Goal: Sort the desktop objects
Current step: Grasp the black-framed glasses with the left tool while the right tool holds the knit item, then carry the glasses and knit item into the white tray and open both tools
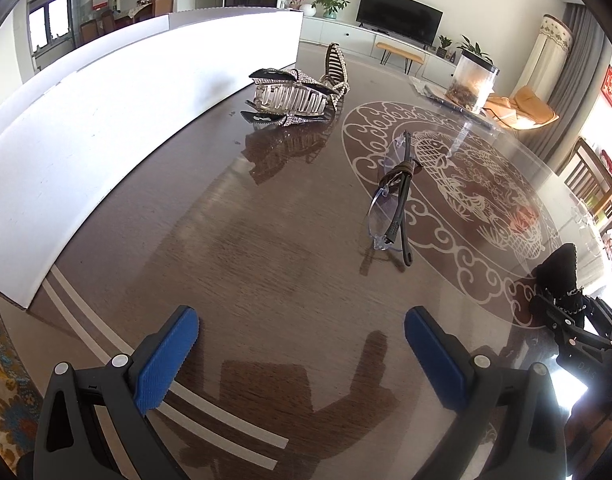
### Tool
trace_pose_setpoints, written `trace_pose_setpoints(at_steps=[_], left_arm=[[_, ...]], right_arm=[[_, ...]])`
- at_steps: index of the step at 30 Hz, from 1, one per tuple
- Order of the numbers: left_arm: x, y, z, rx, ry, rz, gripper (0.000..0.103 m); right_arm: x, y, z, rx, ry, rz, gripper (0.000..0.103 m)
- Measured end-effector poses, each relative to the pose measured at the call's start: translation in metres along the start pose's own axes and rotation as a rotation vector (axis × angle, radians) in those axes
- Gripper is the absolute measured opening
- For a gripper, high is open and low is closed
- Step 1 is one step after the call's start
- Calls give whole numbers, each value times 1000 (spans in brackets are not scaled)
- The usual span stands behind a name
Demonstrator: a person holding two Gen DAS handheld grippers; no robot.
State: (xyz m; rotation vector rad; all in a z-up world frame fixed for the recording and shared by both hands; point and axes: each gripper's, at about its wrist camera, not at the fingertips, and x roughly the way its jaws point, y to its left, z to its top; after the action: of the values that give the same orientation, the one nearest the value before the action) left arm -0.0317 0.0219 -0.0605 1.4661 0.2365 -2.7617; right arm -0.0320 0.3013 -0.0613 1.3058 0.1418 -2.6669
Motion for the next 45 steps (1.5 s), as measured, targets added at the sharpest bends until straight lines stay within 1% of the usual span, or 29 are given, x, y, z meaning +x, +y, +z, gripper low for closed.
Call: trace_pose_setpoints(at_steps=[2, 3, 4, 9, 13, 18, 20, 22, 25, 30, 32, 33, 34, 35, 36, 37, 39, 40, 42, 44, 45], left_arm=[[1, -1, 0, 9, 1, 5, 103], [1, -2, 0, 15, 2, 9, 103], [2, -3, 1, 21, 2, 11, 103], [3, -10, -1, 53, 7, 22, 103], [5, -14, -2, 74, 11, 38, 103], [7, -26, -6, 143, 28, 62, 103], [7, -30, -7, 166, 29, 49, 103], [9, -34, -4, 190, 31, 33, 103], [18, -40, 9, 228, 26, 9, 103], [49, -59, 54, 280, 106, -13, 103], [62, -66, 73, 278, 115, -11, 103], [62, -69, 78, 287, 82, -19, 79], [60, -72, 84, 295, 54, -25, 38], [60, -75, 89, 299, 63, -35, 18], [59, -75, 91, 300, 76, -49, 10], [58, -74, 90, 301, 78, -73, 10], [50, -65, 81, 301, 66, -76, 10], [45, -57, 76, 286, 69, -92, 10], [31, -42, 66, 260, 63, -116, 10], [13, -29, 57, 244, 37, -127, 10], [5, -23, 54, 239, 24, -131, 10]], right_arm=[[1, 2, -1, -7, 5, 4, 78], [2, 2, 0, -6, 11, -5, 84], [3, 0, -1, 1, 14, -7, 86], [3, -1, -1, 7, 18, -8, 88], [4, 1, -1, -3, 23, -3, 92], [5, 2, -1, -3, 24, -3, 93], [5, 2, 0, -3, 23, -3, 93], [5, 2, -1, -6, 26, 3, 96], [6, 4, -1, -11, 28, 6, 96], [6, 4, -1, -11, 28, 8, 97], [6, 4, -1, -11, 28, 9, 97], [6, 4, -1, -11, 28, 9, 97], [5, 4, -1, -10, 28, 10, 97], [5, 3, -1, -8, 27, 13, 97], [5, 3, -1, -6, 26, 15, 97], [4, 2, -1, -3, 25, 19, 97], [4, 1, -1, 5, 22, 30, 97], [3, -1, -1, 14, 18, 45, 99], [1, -11, -1, 52, 1, 131, 102], [-3, -23, -2, 101, -27, 244, 102], [-3, -27, -1, 116, -25, 270, 101]])
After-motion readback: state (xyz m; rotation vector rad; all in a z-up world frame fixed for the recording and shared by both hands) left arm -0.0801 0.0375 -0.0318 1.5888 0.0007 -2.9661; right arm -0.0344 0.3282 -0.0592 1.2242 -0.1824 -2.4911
